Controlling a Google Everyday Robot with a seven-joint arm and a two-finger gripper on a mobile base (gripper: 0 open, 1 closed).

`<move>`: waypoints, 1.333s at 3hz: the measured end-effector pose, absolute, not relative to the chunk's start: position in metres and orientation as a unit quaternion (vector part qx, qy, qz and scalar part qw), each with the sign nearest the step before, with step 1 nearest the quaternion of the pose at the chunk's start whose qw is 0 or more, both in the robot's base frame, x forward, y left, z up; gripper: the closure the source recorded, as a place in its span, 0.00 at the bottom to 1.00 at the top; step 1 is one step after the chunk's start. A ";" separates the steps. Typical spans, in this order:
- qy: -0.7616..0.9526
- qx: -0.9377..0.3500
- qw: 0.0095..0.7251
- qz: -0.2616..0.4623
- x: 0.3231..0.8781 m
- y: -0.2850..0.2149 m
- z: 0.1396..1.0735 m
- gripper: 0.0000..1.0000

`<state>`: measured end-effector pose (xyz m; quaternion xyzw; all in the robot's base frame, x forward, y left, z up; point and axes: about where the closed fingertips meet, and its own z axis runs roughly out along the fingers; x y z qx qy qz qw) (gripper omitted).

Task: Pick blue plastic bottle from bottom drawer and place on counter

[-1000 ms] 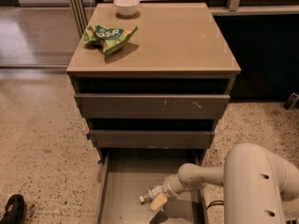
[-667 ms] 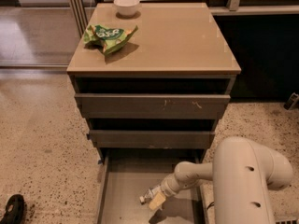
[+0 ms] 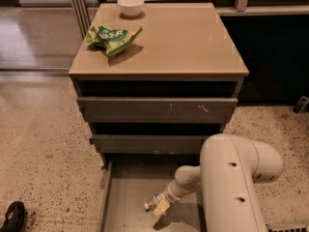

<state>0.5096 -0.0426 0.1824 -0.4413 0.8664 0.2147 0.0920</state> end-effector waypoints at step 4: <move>0.846 -0.446 0.113 0.270 0.516 -0.044 0.184 0.00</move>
Offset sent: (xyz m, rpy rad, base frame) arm 0.0031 -0.0047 -0.0054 0.0496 0.0046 -0.0268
